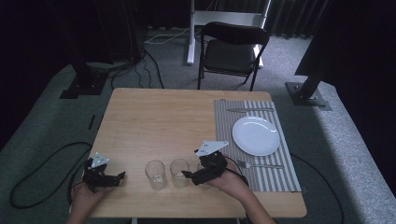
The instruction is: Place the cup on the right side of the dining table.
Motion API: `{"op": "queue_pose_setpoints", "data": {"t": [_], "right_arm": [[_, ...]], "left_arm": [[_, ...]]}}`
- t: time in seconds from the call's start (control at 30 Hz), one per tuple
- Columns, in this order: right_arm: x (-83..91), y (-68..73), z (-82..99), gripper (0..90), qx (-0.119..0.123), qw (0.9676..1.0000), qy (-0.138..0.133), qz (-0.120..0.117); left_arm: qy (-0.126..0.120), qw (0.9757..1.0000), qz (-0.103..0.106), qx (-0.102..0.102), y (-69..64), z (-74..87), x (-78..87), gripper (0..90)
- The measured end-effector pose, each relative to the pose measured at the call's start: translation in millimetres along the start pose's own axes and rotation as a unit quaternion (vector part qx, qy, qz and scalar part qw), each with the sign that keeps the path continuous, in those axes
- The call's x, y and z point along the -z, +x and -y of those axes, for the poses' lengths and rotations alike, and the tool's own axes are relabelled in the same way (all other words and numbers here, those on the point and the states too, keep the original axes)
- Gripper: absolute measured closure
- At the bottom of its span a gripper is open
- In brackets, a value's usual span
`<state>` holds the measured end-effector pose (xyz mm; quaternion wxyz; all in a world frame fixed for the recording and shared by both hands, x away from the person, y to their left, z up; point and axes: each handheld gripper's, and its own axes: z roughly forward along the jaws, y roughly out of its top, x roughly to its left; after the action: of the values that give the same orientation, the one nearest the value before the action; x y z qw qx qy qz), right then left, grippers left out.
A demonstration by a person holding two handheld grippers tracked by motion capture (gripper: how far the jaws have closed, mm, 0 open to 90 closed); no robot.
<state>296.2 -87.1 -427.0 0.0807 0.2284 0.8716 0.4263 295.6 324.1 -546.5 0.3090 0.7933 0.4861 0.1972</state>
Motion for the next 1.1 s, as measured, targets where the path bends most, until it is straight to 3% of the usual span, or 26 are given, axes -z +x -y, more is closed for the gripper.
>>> {"op": "queue_pose_setpoints", "data": {"t": [0.57, 0.83, 1.1], "right_arm": [[-37.6, 18.2, -15.8, 13.6, 0.008, 0.9978, 0.066, 0.002], [-46.4, 21.7, -16.8, 14.2, 0.024, 0.9938, 0.105, 0.026], [-54.7, 25.2, -22.4, 18.2, 0.022, 0.9894, 0.137, 0.042]], "left_arm": [[0.001, 1.0, 0.0, 0.0, 0.0, -0.1, 0.1, 0.1], [0.001, 1.0, 0.0, 0.0, 0.0, -0.1, 0.1, 0.1], [0.001, 1.0, 0.0, 0.0, 0.0, -0.1, 0.1, 0.1]]}}
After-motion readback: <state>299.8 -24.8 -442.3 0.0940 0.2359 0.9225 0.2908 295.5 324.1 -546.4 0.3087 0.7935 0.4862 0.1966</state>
